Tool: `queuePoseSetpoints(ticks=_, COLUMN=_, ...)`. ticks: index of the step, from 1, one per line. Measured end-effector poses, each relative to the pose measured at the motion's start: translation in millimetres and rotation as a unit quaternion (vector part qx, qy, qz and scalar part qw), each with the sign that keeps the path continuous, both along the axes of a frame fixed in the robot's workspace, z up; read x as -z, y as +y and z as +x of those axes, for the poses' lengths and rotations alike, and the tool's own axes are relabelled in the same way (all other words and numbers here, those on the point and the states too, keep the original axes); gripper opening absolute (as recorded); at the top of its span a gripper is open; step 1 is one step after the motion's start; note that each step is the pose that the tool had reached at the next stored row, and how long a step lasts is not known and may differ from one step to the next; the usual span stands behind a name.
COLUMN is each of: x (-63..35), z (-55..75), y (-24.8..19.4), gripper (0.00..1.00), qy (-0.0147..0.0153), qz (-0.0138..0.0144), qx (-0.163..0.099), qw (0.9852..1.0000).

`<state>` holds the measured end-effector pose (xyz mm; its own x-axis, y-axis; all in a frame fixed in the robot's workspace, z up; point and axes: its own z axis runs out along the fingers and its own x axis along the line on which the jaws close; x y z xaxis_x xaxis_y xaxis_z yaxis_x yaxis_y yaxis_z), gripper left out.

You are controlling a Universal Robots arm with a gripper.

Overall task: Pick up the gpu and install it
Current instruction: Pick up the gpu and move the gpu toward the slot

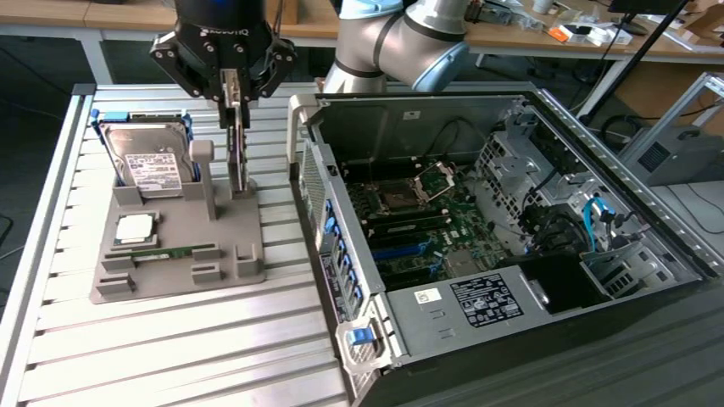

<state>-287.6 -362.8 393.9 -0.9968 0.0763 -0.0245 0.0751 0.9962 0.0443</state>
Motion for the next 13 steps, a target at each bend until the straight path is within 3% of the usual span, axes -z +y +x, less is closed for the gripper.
queuePoseSetpoints(ticks=13, x=-9.8, z=0.0, y=0.0, gripper=0.27, qy=0.0, qz=0.0, qx=0.0, qw=1.0)
